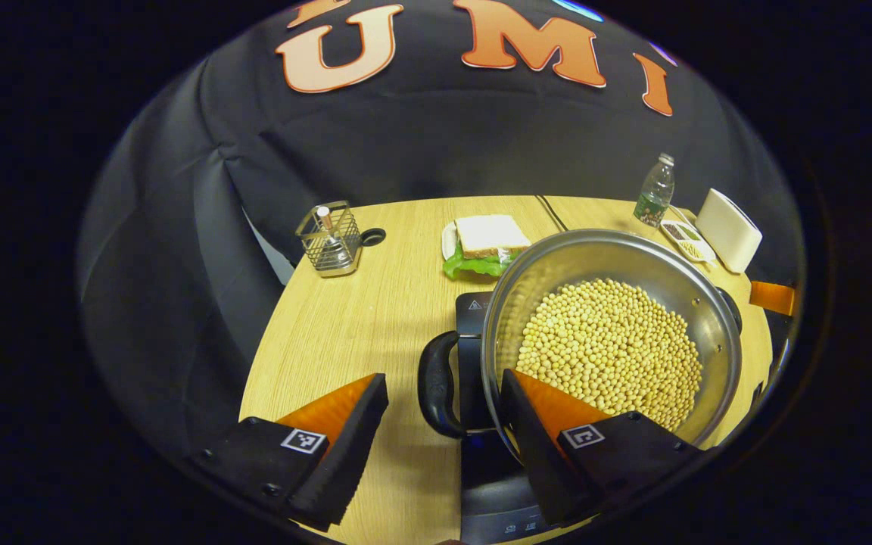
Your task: First push the handle of the pot to place it horizontally, then grasp the pot with both hands and set it on the induction cooktop.
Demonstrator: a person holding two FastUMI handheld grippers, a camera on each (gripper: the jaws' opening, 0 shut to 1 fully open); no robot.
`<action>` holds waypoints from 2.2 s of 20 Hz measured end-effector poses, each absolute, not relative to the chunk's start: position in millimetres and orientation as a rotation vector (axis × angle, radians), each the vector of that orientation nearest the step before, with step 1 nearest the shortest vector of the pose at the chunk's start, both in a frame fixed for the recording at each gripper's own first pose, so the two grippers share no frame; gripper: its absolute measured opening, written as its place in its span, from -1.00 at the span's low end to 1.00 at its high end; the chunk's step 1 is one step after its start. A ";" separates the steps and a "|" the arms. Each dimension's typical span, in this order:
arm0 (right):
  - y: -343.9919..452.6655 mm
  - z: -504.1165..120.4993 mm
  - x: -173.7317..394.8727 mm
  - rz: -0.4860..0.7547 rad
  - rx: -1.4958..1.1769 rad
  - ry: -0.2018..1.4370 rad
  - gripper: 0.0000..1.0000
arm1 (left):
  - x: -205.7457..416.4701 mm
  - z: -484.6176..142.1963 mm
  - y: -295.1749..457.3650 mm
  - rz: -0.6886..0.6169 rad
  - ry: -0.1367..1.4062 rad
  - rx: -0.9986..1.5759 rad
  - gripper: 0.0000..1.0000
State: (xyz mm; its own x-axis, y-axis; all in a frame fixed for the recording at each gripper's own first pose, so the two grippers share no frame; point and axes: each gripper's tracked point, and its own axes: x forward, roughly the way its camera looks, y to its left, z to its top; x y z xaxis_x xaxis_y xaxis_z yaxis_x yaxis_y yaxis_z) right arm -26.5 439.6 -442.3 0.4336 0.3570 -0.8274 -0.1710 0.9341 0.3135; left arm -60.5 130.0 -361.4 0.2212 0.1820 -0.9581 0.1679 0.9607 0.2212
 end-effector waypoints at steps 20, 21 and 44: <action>47.5 -175.4 73.4 0.078 -0.057 0.390 0.80 | 62.2 -131.6 -49.6 0.066 0.706 0.205 0.93; 38.7 -162.5 77.6 0.069 -0.083 0.365 0.80 | 69.9 -115.0 -56.1 0.058 0.672 0.199 0.92; 60.2 32.0 109.2 0.189 -0.071 0.099 0.89 | 137.0 176.9 -148.7 -0.091 0.108 0.047 0.92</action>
State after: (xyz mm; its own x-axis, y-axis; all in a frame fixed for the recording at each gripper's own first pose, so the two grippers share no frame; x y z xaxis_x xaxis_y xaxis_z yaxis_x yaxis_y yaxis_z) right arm 109.2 60.2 32.0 0.9773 0.1840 -0.1051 -0.1911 0.9797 -0.0614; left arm 137.0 -148.7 176.9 0.9900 -0.0880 -0.1102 0.0931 0.9948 0.0416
